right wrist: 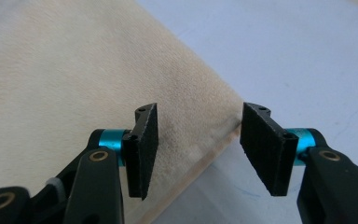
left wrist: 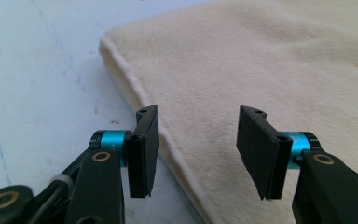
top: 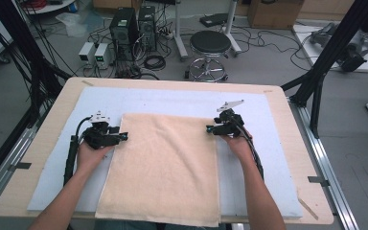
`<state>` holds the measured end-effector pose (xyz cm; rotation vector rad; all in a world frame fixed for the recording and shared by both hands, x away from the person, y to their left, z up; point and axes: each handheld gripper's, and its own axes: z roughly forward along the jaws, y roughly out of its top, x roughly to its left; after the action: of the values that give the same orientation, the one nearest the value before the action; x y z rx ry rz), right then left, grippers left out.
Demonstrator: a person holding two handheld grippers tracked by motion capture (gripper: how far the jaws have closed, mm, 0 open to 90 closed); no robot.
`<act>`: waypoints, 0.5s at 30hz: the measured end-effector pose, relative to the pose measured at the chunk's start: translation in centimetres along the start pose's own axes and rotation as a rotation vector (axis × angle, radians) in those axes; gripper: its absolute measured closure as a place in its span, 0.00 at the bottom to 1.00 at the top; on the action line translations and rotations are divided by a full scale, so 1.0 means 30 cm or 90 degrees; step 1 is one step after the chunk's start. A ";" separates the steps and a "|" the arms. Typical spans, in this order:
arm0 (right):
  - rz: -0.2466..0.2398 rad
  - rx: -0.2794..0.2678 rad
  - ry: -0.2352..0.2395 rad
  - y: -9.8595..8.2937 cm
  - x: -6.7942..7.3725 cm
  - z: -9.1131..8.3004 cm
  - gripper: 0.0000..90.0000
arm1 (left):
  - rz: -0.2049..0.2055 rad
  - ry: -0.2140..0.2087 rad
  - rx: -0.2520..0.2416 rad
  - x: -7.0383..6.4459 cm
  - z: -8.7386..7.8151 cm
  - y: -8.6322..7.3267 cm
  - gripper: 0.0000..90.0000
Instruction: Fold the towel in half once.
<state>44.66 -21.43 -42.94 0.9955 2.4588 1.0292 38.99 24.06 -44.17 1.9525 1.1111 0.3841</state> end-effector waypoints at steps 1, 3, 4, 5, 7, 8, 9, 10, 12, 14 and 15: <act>0.003 0.004 -0.001 -0.003 -0.003 0.011 0.56 | -0.008 0.005 0.009 0.003 0.012 -0.005 0.55; 0.027 0.010 0.023 -0.012 -0.017 0.027 0.74 | -0.012 0.018 0.005 0.003 0.014 -0.006 0.60; 0.045 0.006 0.043 -0.011 -0.023 0.026 0.88 | -0.016 0.020 0.003 0.000 0.016 -0.005 0.64; 0.030 0.004 0.040 -0.005 -0.020 0.029 0.91 | -0.015 0.018 0.002 -0.001 0.017 -0.004 0.71; 0.005 0.020 0.022 0.018 -0.013 0.032 0.93 | -0.028 0.022 -0.007 -0.010 0.026 -0.001 0.82; 0.004 0.024 0.012 0.030 -0.016 0.032 0.93 | -0.030 0.024 -0.010 -0.012 0.030 0.000 0.85; 0.004 0.025 0.004 0.041 -0.023 0.032 0.93 | -0.033 0.028 -0.014 -0.013 0.033 0.001 0.88; 0.008 0.027 0.000 0.050 -0.030 0.031 0.93 | -0.036 0.031 -0.012 -0.009 0.036 0.005 0.89; 0.011 0.027 -0.009 0.066 -0.044 0.035 0.93 | -0.044 0.035 -0.013 -0.003 0.044 0.016 0.90; 0.010 0.037 -0.014 0.077 -0.049 0.042 0.93 | -0.042 0.036 -0.005 0.000 0.052 0.028 0.90; 0.008 0.041 -0.015 0.078 -0.051 0.047 0.92 | -0.043 0.038 -0.007 0.001 0.052 0.031 0.90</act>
<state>47.59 -20.61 -42.25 1.0378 2.4839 0.9434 40.47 23.03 -44.38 1.8987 1.2076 0.4137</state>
